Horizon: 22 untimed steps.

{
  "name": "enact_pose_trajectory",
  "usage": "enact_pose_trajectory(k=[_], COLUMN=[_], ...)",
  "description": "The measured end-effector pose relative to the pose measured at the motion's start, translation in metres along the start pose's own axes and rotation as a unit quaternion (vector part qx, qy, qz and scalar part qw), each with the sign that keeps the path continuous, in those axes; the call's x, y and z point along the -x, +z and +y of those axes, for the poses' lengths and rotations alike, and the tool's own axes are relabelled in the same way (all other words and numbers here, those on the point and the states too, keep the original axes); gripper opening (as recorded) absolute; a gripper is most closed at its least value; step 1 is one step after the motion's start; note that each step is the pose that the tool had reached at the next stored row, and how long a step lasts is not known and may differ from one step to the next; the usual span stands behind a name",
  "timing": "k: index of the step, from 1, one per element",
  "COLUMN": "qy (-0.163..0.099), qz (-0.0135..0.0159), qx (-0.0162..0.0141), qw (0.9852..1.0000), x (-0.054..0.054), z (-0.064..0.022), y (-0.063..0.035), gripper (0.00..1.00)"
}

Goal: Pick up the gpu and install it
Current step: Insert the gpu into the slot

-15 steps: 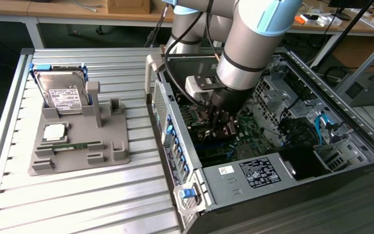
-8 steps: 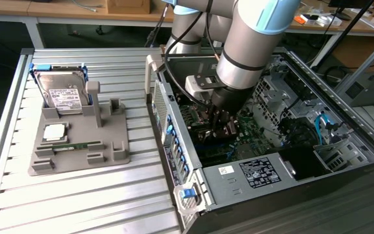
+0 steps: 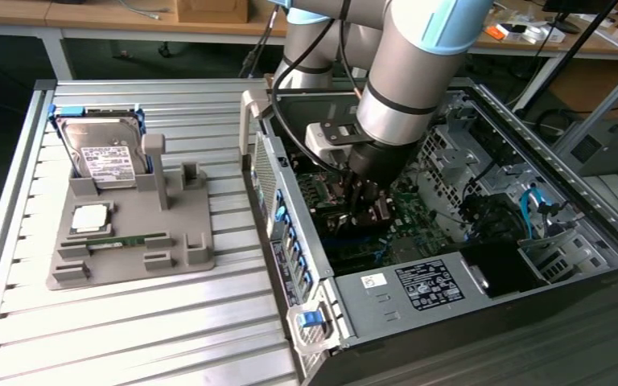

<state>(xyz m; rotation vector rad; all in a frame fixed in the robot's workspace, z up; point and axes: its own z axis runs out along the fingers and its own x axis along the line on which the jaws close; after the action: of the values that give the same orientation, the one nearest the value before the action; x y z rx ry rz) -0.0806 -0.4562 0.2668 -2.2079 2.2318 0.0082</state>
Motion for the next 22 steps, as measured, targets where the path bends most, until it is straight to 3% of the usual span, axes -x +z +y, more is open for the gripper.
enact_pose_trajectory(k=[6, 22], qy=[0.0, 0.0], qz=[0.0025, 0.0026], qx=[0.0, 0.0], qw=[1.0, 1.0], x=[0.0004, 0.0017], z=[0.0, 0.0001], y=[0.0003, 0.0013], gripper=[0.27, 0.27])
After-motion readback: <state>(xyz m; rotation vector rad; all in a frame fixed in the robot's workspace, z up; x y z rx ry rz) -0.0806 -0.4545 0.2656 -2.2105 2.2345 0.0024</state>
